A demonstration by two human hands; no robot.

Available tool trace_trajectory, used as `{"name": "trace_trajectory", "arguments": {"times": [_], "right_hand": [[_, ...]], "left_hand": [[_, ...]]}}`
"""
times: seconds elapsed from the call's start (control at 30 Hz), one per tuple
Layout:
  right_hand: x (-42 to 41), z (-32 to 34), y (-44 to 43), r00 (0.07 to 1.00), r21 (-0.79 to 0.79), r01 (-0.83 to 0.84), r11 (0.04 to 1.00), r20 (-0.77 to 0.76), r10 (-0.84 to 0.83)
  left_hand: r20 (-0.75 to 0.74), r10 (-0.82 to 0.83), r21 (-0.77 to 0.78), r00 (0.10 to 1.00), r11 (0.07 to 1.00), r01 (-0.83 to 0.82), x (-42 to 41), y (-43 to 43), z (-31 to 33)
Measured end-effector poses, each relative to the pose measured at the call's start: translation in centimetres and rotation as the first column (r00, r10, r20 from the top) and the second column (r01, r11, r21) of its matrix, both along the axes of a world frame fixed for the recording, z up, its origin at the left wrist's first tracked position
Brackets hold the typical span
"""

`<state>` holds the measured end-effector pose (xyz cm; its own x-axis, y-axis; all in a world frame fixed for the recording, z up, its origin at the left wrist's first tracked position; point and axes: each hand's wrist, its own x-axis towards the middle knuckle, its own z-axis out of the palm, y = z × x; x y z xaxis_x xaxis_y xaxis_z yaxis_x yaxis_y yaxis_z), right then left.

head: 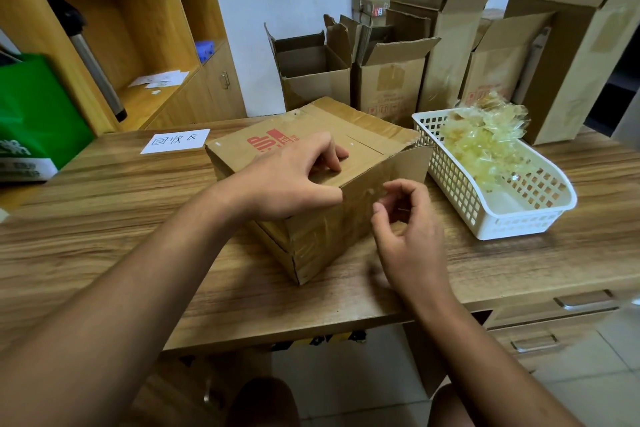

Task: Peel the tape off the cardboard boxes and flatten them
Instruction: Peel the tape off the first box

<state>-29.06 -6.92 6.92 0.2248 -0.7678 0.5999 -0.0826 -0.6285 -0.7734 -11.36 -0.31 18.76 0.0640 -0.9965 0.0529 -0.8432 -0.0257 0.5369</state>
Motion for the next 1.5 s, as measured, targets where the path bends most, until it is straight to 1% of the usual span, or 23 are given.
{"name": "trace_trajectory", "arguments": {"times": [0.13,0.3,0.6,0.87,1.0,1.2,1.27,1.4,1.5], "right_hand": [[0.0,0.4,-0.2,0.995,-0.080,0.063,0.995,-0.076,-0.069],[0.5,0.6,-0.3,0.990,-0.132,0.117,0.984,-0.069,-0.127],[0.9,0.4,-0.8,0.986,-0.166,0.087,0.982,-0.126,-0.108],[0.4,-0.3,0.0,0.972,-0.162,0.029,0.986,-0.224,-0.065],[-0.1,-0.5,0.5,0.967,-0.098,-0.007,0.995,-0.253,-0.018],[-0.4,-0.6,0.1,0.977,0.100,-0.027,0.995,-0.208,0.048],[-0.4,-0.6,0.1,0.975,0.113,-0.009,0.994,-0.220,0.034],[0.1,-0.5,0.0,0.961,0.021,0.017,1.000,-0.275,-0.010],[0.5,-0.1,-0.3,0.954,-0.062,0.068,0.996,-0.288,-0.083]], "left_hand": [[0.014,0.001,0.000,1.000,1.000,-0.001,0.1,0.0,0.0],[0.017,0.001,0.011,1.000,1.000,-0.001,-0.1,0.0,0.1],[0.002,-0.001,-0.006,1.000,1.000,0.001,0.2,-0.1,-0.1],[-0.017,0.002,-0.017,1.000,1.000,-0.002,0.4,-0.3,-0.4],[-0.011,0.002,-0.015,1.000,1.000,-0.002,0.3,-0.2,-0.2],[-0.001,0.018,-0.009,1.000,1.000,-0.018,-0.1,-0.1,0.0],[0.003,0.029,-0.015,1.000,0.999,-0.029,-0.2,-0.1,-0.1],[0.022,0.053,-0.013,0.998,0.999,-0.053,-0.5,-0.1,-0.1],[0.024,0.071,-0.019,0.997,0.997,-0.071,-0.7,-0.2,-0.1]]}}
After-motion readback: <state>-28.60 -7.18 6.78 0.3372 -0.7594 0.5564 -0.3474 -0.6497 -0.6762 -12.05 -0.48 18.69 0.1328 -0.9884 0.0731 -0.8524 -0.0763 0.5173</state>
